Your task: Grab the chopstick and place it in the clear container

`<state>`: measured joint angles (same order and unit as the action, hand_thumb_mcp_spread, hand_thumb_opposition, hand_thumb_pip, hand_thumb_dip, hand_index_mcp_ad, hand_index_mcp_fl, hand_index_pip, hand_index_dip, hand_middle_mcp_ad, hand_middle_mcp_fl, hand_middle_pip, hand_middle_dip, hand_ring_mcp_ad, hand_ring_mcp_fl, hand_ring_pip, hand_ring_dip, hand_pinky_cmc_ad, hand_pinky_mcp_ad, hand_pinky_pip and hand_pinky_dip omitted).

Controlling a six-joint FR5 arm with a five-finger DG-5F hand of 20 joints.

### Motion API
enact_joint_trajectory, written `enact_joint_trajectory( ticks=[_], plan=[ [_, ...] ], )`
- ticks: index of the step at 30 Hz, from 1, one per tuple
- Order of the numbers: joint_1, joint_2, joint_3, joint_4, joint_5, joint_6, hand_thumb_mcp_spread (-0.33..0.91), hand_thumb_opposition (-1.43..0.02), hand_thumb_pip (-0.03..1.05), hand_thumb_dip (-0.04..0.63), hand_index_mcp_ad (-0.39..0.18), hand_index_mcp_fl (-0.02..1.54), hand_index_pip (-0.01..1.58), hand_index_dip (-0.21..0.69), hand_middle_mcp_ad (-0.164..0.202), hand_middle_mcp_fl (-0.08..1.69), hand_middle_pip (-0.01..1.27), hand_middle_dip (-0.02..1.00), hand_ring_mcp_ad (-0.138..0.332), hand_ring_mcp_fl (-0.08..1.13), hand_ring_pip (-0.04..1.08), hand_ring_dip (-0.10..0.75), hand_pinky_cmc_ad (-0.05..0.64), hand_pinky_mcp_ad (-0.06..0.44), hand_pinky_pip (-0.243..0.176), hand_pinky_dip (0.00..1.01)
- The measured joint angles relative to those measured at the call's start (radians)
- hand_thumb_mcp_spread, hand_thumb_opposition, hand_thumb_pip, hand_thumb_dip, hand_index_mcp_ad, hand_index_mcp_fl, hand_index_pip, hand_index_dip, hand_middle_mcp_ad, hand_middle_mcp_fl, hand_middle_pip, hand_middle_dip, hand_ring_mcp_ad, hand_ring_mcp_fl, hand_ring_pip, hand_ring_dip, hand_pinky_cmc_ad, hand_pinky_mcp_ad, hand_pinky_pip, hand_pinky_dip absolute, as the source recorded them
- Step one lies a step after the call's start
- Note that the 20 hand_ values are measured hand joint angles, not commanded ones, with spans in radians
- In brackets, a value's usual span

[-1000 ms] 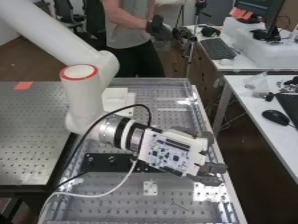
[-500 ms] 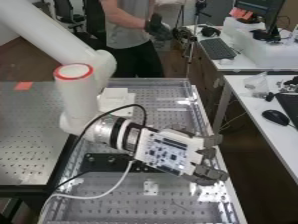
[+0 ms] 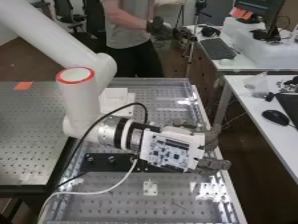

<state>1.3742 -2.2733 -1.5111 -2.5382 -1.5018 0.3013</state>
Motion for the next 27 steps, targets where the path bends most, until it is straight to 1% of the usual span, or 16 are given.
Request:
enact_joint_trajectory(
  ticks=[1,8,11,13,15,16,21,23,25,27],
  plan=[
    [0.000,-0.004,0.002,0.001,-0.005,0.008,0.41,-0.84,0.78,0.335,-0.152,0.56,0.74,-0.045,0.082,0.77,0.22,0.47,0.162,0.27,0.05,0.258,0.314,0.176,-0.075,0.55],
    [0.000,-0.011,0.004,0.000,-0.014,0.020,0.40,-0.82,0.77,0.339,-0.152,0.56,0.83,-0.045,0.082,0.77,0.27,0.47,0.162,0.27,0.05,0.258,0.314,0.176,-0.075,0.55],
    [0.000,-0.012,0.005,-0.004,-0.003,0.012,0.41,-0.82,0.76,0.339,-0.152,0.56,0.87,-0.045,0.082,0.78,0.31,0.47,0.162,0.27,0.05,0.258,0.314,0.176,-0.075,0.53],
    [0.000,-0.012,0.006,-0.007,0.001,0.007,0.43,-0.82,0.76,0.339,-0.152,0.57,0.87,-0.045,0.082,0.77,0.33,0.47,0.162,0.28,0.05,0.258,0.314,0.180,-0.075,0.51],
    [0.000,-0.013,0.007,-0.011,0.004,-0.005,0.43,-0.82,0.74,0.339,-0.152,0.59,0.87,-0.045,0.082,0.77,0.35,0.47,0.164,0.28,0.05,0.258,0.314,0.176,-0.075,0.51],
    [0.000,-0.014,0.009,-0.016,0.007,-0.011,0.43,-0.82,0.74,0.339,-0.152,0.60,0.88,-0.045,0.082,0.78,0.36,0.47,0.164,0.30,0.05,0.258,0.314,0.176,-0.075,0.50],
    [0.000,-0.020,0.018,-0.029,0.015,-0.025,0.46,-0.82,0.74,0.332,-0.152,0.62,0.88,-0.045,0.082,0.77,0.38,0.47,0.164,0.33,0.06,0.258,0.314,0.180,-0.075,0.45],
    [0.000,-0.022,0.019,-0.028,0.017,-0.032,0.46,-0.82,0.69,0.332,-0.152,0.64,0.88,-0.045,0.082,0.80,0.39,0.47,0.164,0.33,0.06,0.258,0.314,0.180,-0.075,0.45],
    [0.001,-0.023,0.021,-0.026,0.023,-0.038,0.46,-0.82,0.68,0.332,-0.152,0.67,0.88,-0.045,0.082,0.86,0.41,0.47,0.164,0.34,0.06,0.258,0.316,0.180,-0.075,0.43],
    [0.001,-0.024,0.022,-0.026,0.027,-0.039,0.48,-0.82,0.68,0.332,-0.152,0.69,0.87,-0.045,0.082,0.85,0.42,0.47,0.164,0.36,0.06,0.258,0.326,0.180,-0.075,0.42]
  ],
)
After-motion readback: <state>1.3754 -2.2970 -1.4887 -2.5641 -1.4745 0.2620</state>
